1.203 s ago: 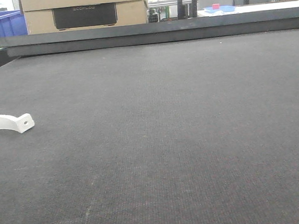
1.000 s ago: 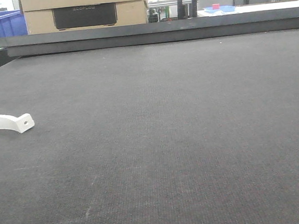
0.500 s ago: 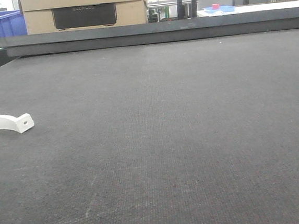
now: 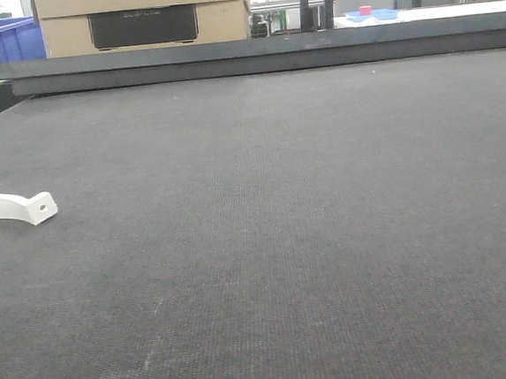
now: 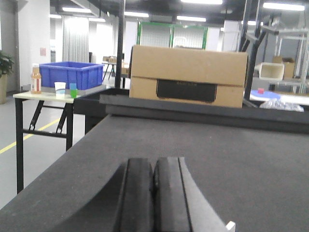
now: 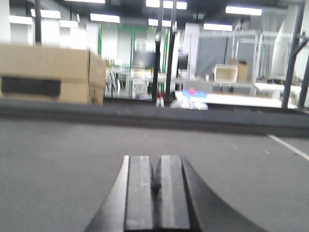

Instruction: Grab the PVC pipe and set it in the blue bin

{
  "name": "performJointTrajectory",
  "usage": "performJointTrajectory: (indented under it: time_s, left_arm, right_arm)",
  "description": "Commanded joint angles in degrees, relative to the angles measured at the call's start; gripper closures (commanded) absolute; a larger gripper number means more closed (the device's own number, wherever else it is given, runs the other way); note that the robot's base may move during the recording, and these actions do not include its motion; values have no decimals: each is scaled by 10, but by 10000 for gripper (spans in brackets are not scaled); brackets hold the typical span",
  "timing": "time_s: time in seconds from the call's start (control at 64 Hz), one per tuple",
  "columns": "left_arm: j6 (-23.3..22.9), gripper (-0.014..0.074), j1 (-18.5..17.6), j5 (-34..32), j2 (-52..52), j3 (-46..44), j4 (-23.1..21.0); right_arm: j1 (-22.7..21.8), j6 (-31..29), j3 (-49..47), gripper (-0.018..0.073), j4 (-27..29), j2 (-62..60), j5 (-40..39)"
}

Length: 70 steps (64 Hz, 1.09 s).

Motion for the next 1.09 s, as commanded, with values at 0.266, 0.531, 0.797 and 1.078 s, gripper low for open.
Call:
performJointTrajectory:
  time_s: [0.266,0.531,0.797,1.078]
  left_arm:
    - [-1,707,0,104,58,-167,33]
    - [-1,707,0,309,264,-388,95]
    - [-1,707,0,427,488,-507,132]
    - [-1,707,0,427,653,-521,65]
  right_arm:
    - [0,-2,-117,722,69,44,36]
    - [0,-2,-330,722,82,224,229]
    - [0,-2,-502,722,44,449,455]
    - [0,-2,-510,722,43,623,487]
